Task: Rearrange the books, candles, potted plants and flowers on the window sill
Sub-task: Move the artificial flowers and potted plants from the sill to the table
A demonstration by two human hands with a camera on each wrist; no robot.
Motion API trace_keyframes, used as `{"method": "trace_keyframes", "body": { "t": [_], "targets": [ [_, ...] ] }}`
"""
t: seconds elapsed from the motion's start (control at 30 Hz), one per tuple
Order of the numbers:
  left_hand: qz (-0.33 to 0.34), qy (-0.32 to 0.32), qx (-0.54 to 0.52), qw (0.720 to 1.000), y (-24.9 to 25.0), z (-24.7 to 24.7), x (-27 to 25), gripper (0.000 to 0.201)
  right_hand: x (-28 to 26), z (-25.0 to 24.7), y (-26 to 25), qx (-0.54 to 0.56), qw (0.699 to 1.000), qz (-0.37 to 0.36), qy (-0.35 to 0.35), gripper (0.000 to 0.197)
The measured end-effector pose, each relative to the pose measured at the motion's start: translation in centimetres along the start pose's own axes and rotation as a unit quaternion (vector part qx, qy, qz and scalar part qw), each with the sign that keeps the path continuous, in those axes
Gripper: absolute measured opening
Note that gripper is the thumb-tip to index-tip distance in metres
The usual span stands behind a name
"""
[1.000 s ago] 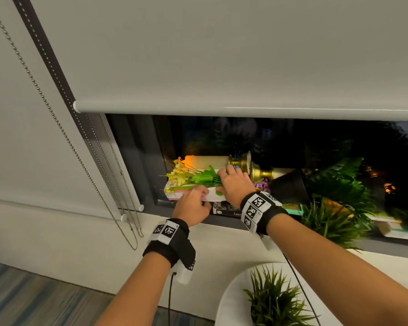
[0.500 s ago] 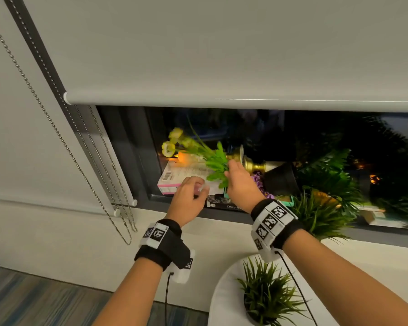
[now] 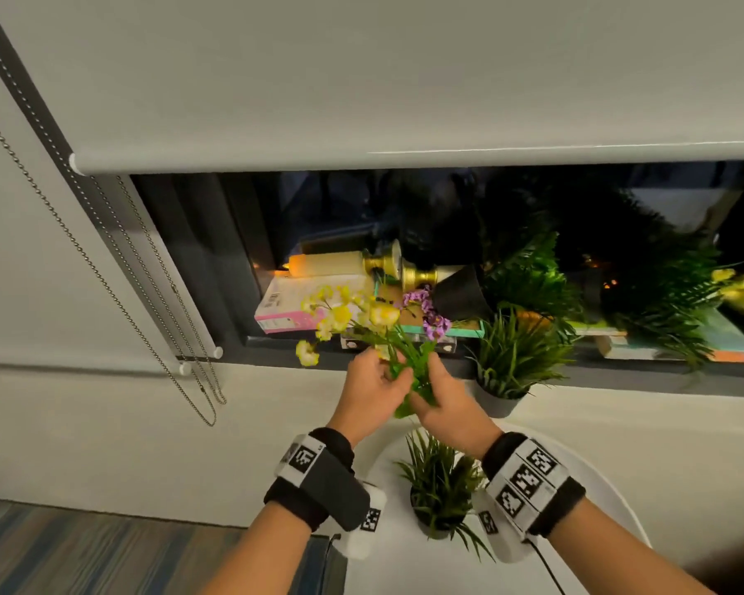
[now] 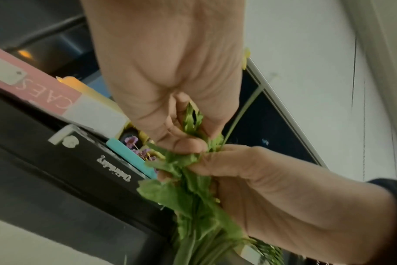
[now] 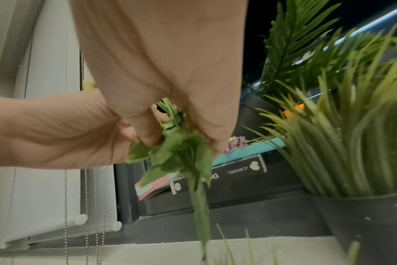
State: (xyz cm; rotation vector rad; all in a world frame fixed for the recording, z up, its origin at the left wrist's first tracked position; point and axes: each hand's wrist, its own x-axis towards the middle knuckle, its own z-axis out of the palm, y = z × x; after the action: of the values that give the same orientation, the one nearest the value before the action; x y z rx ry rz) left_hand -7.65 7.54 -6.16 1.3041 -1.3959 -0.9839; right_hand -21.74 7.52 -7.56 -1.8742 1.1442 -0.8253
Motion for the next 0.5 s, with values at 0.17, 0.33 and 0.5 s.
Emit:
{"method": "trace_keyframes", "body": {
  "t": [0.17,0.33,0.5],
  "targets": [
    [0.046,-0.082,0.058,0.994,1.2,2.3,-1.4,0.011,-2.5,-2.4,0.1,0.01,0.999,-0.024,0.036,0.05],
    [0.035,-0.13,0.117,0.984,0.3,3.8,-2.4,0.022,-6.5,-4.8,1.9,0.025,0.983,0.058,0.171,0.028],
    [-0.017,-0.138,0.16,0.977,-3.0,5.5,-3.3,0.011,-11.2,-5.0,6.8,-0.012,0.971,0.159,0.176,0.024]
  ]
}}
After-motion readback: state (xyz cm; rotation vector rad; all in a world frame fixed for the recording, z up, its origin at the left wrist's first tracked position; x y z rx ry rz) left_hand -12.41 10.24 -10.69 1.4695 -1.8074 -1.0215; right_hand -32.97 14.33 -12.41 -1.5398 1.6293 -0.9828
